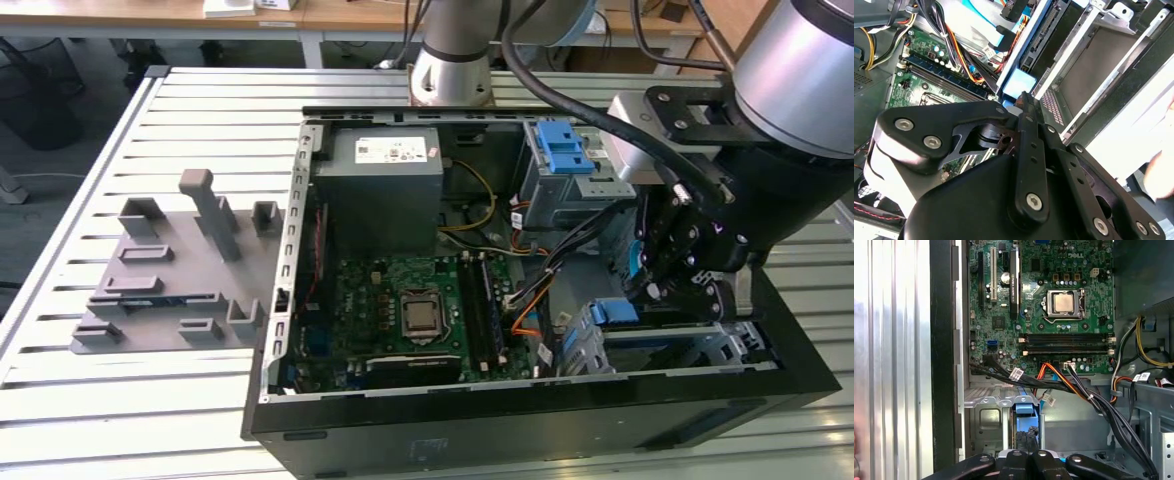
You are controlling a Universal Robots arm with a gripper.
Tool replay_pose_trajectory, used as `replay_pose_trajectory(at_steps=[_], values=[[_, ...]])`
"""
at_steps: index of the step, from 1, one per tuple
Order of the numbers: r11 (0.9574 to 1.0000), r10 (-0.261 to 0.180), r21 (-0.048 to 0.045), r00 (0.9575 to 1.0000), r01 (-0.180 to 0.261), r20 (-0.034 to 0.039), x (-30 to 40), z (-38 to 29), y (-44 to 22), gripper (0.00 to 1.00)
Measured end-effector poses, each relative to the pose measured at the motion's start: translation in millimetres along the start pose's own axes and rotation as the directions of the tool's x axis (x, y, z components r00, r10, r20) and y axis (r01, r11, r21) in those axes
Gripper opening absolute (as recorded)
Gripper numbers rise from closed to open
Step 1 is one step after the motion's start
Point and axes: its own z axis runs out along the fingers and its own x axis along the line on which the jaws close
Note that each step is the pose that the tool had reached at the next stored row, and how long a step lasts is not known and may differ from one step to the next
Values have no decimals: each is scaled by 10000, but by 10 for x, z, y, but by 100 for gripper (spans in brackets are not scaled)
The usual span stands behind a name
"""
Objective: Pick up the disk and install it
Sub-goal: 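Insert the first disk wire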
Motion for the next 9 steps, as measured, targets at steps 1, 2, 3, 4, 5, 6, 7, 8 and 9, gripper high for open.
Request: replay_pose_trajectory(at_steps=[1,2,3,4,5,6,7,8,9], values=[[10000,0,0,10000,0,0,0,0,0,11],[10000,1,0,10000,-1,2,0,1,-3,11],[10000,1,0,10000,-1,2,0,1,-9,11],[10000,0,0,10000,0,2,-1,1,-15,11],[10000,0,0,10000,0,1,0,0,-27,11],[10000,1,0,10000,-1,1,-1,0,-41,11],[10000,0,0,10000,0,1,-1,0,-63,11],[10000,1,0,10000,-1,1,-2,0,-86,11],[10000,0,0,10000,0,0,-3,-1,-114,11]])
